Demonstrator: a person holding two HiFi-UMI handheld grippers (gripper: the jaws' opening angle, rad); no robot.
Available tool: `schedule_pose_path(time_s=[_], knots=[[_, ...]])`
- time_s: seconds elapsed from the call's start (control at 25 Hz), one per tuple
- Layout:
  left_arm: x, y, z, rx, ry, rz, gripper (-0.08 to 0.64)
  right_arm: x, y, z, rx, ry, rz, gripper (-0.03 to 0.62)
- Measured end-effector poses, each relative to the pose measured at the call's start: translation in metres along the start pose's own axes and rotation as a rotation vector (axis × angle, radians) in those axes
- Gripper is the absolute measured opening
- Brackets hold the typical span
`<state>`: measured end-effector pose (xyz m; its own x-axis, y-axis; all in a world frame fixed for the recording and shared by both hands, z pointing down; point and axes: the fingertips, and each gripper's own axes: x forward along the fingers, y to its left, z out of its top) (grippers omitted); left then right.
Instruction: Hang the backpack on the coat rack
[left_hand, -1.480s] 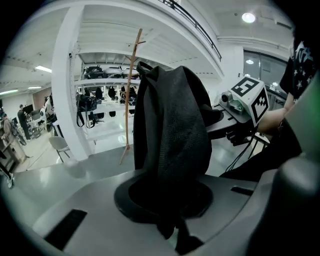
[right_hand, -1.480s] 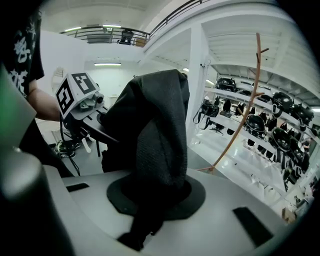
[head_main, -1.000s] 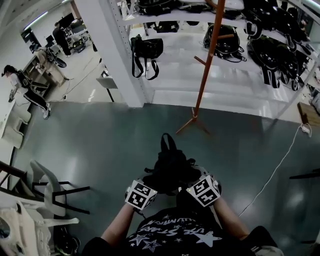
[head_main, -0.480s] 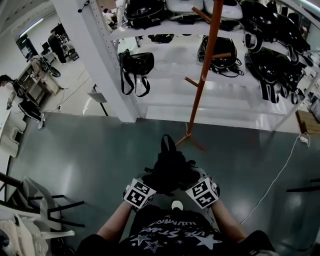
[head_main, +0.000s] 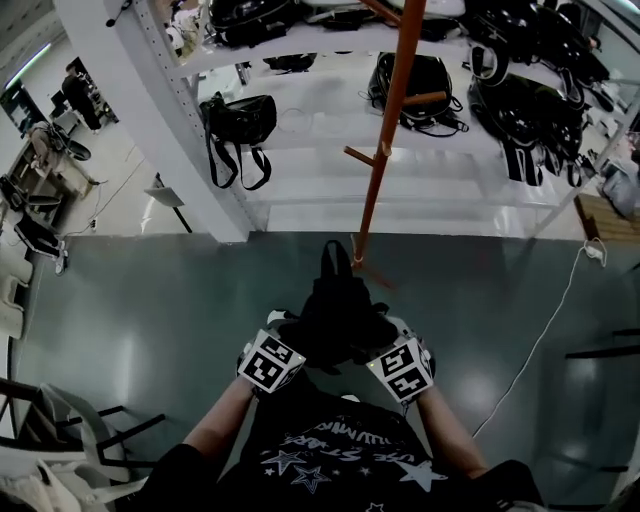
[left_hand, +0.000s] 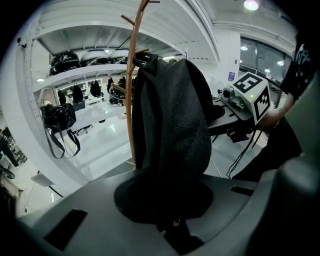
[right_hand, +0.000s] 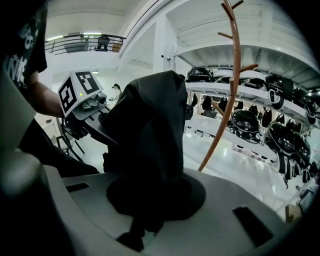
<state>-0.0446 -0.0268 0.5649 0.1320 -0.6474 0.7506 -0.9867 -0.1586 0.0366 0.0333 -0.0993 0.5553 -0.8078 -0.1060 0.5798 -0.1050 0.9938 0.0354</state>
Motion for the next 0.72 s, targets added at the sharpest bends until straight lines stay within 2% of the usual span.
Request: schedule_pose_path(time_s=[0.32,0.72], knots=[[0.062,0.076,0.027,0.09,0.007,-0.2,0.057,0.062,-0.049,0.013,0.113,0.083,-0.162,0.057],[0.094,0.198,0.099,0.301,0.008,-0.35,0.058,0.134,-0.101,0.085,0.293,0.113,-0.369,0.058]])
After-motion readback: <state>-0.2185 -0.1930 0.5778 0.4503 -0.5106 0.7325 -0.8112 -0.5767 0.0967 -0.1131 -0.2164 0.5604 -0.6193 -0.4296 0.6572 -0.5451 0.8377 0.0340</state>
